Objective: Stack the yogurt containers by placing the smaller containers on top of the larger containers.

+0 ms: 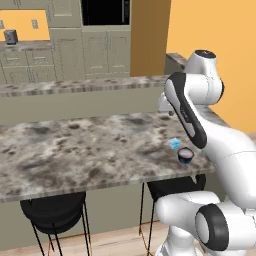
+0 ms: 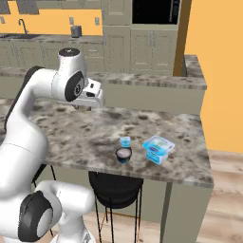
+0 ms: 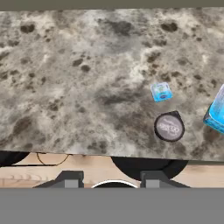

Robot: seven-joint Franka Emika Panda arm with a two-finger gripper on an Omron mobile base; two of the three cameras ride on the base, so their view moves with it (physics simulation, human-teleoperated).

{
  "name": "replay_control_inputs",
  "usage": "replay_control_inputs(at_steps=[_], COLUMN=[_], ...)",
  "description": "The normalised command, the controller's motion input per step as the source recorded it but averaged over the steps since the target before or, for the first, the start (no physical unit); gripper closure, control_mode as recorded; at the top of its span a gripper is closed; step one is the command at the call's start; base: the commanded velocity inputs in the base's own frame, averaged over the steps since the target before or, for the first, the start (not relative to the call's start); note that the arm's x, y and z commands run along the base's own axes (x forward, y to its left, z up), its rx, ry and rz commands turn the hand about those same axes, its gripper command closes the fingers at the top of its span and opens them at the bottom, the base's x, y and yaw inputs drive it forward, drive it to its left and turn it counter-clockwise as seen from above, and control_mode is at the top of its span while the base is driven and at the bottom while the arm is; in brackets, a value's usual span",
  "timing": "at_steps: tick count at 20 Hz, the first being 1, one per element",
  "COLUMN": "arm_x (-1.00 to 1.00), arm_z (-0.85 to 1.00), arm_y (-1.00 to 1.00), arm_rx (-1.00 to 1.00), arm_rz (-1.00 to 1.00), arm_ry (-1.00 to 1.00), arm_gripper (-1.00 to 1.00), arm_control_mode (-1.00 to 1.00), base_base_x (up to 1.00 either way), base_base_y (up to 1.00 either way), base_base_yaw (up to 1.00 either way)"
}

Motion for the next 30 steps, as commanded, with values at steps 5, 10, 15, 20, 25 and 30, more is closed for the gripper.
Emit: replay_control_inputs(at_steps=[5, 10, 15, 20, 25, 30], arm_x=[-0.32, -0.63, -0.6, -0.45, -0.29, -0.01], arm_z=[-0.04, -0.29, -0.35, -0.28, -0.31, -0.23], arm_y=[-0.24, -0.56, -0.67, -0.56, -0.4, -0.08], arm_rx=[0.05, 0.14, 0.27, 0.19, 0.09, 0.11], arm_rz=[-0.06, -0.15, -0.22, -0.26, -0.29, -0.18], arm_ry=[-0.05, -0.09, 0.0, 0.0, 0.0, 0.0], arm_gripper=[-1.0, -1.0, -1.0, -1.0, -1.0, -1.0], arm_control_mode=[-1.0, -1.0, -1.0, -1.0, -1.0, -1.0], base_base_x=[0.0, 0.0, 0.0, 0.0, 0.0, 0.0], base_base_y=[0.0, 0.0, 0.0, 0.0, 0.0, 0.0], base_base_yaw=[0.0, 0.0, 0.0, 0.0, 0.0, 0.0])
